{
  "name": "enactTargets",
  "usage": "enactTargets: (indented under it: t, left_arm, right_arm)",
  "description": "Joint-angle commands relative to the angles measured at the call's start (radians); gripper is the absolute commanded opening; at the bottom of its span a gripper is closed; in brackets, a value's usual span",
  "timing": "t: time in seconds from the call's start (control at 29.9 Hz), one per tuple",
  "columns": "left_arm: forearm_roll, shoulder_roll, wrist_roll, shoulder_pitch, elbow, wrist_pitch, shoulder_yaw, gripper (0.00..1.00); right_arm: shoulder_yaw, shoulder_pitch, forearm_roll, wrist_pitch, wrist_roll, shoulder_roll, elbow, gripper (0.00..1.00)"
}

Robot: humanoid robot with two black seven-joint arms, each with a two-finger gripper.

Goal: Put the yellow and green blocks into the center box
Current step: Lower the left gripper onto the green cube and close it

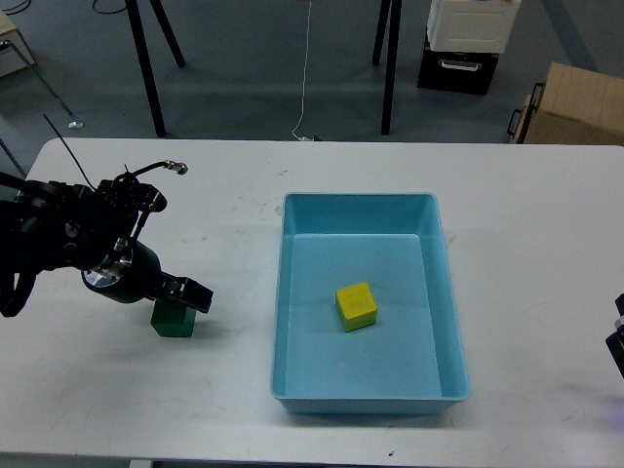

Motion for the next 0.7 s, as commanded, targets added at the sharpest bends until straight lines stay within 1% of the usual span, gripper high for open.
enactTargets:
  t: [0.0,0.27,0.33,0.37,0.4,0.47,0.5,0.53,0.57,0.63,0.67]
  left_arm:
    - [0.001,-0.006,0.001,0.044,0.030,0.000,-0.030,1.00]
    - [0.047,-0.007,0.000,0.067,0.047,0.000,-0.034,0.99]
    - [0.051,-0.006,0.001,0.073,0.046,0.000,-0.044,0.97]
    - [0.054,-0.006,0.003,0.073,0.044,0.000,-0.050,0.93]
    - [0.064,-0.004,0.006,0.073,0.040,0.000,-0.054,0.80]
    - [0.101,-0.001,0.026,0.073,0.032,0.000,-0.059,0.49]
    - [0.118,-0.001,0.042,0.073,0.030,0.000,-0.059,0.38]
    - [0.124,0.000,0.061,0.073,0.027,0.000,-0.059,0.30]
    - [0.126,0.002,0.076,0.073,0.027,0.000,-0.059,0.14]
    - [0.129,0.008,0.095,0.071,0.023,0.000,-0.061,0.11]
    - [0.129,0.010,0.096,0.071,0.013,0.000,-0.061,0.07]
  right_arm:
    - [0.002,-0.002,0.001,0.000,0.000,-0.001,0.000,1.00]
    - [0.002,-0.002,0.001,0.000,0.000,-0.002,0.000,1.00]
    - [0.002,-0.002,0.001,0.000,0.000,-0.001,0.000,1.00]
    - [0.002,-0.003,-0.001,0.000,0.000,-0.001,0.000,1.00]
    - [0.002,-0.002,0.001,0.000,0.000,-0.001,0.000,1.00]
    - [0.002,-0.002,0.001,0.000,0.000,-0.002,0.000,1.00]
    - [0.002,-0.003,0.001,0.000,0.000,-0.002,0.000,1.00]
    - [0.002,-0.003,0.001,0.000,0.000,-0.002,0.000,1.00]
    - [0.002,-0.003,0.001,0.000,0.000,-0.002,0.000,1.00]
    - [0.002,-0.003,0.001,0.000,0.000,-0.002,0.000,1.00]
    - [0.002,-0.003,0.001,0.000,0.000,-0.002,0.000,1.00]
